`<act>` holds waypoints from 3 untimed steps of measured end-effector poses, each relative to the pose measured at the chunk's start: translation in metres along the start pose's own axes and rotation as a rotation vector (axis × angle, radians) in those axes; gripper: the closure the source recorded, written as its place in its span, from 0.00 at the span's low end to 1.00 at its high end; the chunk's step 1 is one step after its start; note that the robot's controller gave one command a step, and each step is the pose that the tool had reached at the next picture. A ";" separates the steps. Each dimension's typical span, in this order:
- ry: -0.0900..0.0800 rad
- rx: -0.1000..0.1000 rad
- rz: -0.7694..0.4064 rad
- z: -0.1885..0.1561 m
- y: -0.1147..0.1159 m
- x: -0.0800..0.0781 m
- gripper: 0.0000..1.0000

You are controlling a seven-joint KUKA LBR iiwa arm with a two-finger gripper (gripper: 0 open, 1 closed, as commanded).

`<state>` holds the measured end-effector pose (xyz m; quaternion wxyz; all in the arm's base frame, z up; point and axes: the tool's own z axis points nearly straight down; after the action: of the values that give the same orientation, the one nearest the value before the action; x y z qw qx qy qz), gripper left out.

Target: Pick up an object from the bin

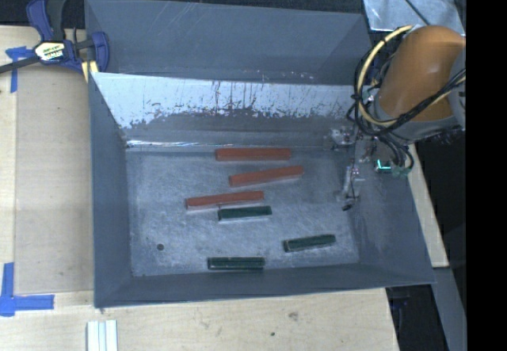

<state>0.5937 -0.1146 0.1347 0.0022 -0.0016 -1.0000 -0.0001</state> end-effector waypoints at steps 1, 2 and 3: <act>-0.002 -0.002 -0.002 0.069 0.037 -0.012 0.00; -0.004 0.000 -0.022 0.061 0.063 0.014 0.00; -0.009 0.001 -0.022 0.060 0.062 0.012 1.00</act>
Offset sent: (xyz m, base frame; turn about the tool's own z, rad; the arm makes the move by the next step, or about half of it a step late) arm 0.0121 0.0347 -0.0647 0.0015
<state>0.5812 -0.0531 0.0745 -0.0023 0.0092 -1.0000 0.0003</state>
